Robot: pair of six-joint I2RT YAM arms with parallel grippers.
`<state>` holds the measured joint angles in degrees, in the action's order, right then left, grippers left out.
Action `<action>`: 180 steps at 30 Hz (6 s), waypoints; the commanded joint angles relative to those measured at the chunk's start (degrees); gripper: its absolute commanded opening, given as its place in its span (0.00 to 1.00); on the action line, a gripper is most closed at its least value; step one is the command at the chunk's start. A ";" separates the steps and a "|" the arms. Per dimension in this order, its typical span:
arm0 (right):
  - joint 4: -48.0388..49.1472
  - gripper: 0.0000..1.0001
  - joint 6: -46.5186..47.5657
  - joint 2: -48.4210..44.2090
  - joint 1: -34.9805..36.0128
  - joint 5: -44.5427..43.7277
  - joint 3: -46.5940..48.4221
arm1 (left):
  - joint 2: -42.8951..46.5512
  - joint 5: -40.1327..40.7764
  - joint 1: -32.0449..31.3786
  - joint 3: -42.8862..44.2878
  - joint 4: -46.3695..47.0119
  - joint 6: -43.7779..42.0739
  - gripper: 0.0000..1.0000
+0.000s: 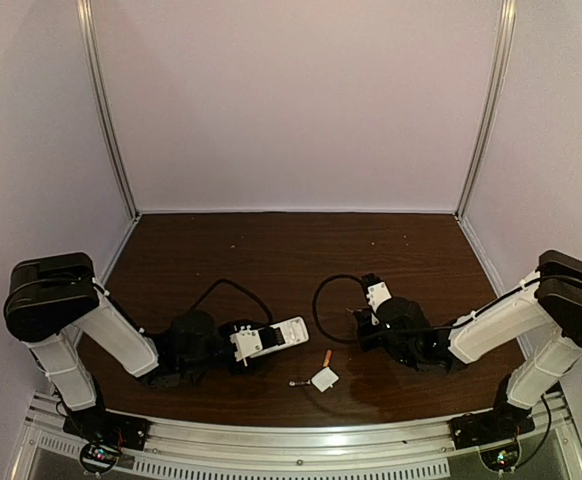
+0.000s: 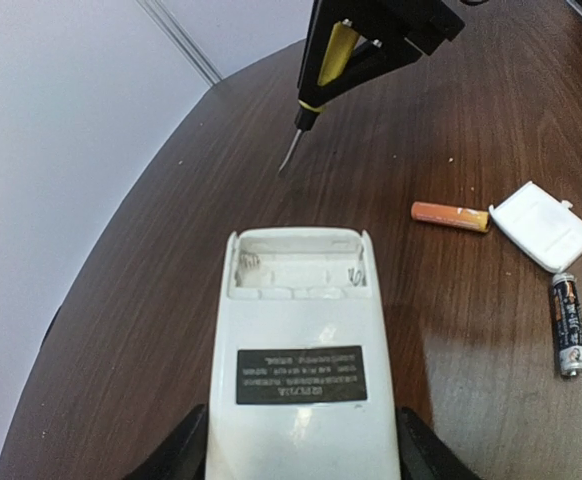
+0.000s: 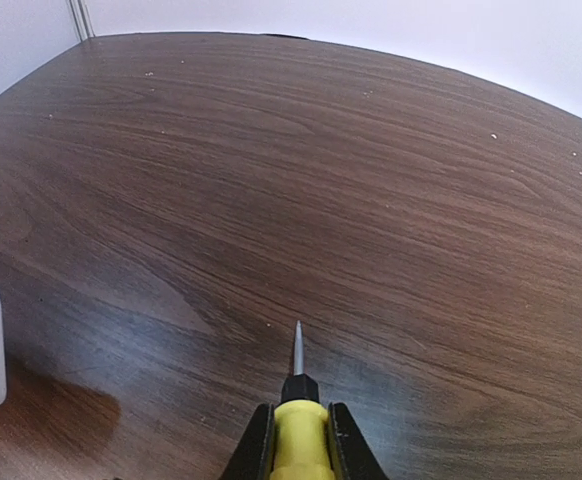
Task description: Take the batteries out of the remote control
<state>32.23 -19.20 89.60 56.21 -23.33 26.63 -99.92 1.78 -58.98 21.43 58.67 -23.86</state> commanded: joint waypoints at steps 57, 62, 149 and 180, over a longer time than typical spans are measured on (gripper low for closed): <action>5.88 0.32 -14.45 6.82 -4.09 12.16 -3.34 | 0.74 0.26 -0.01 0.95 3.35 0.65 0.00; 1.96 0.42 -13.94 3.26 -3.98 10.95 -2.02 | 0.66 0.27 -0.09 1.13 3.38 0.95 0.00; -32.55 1.00 -27.48 -15.51 0.51 -14.47 13.37 | -21.95 40.83 -4.89 44.60 -51.51 83.17 0.28; -28.57 1.00 -23.02 -12.98 0.44 -15.71 12.82 | -10.37 50.16 -6.09 39.93 -60.01 78.23 0.97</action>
<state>2.00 -43.83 76.36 56.29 -38.02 40.42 -116.33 46.98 -64.86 62.78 2.48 58.26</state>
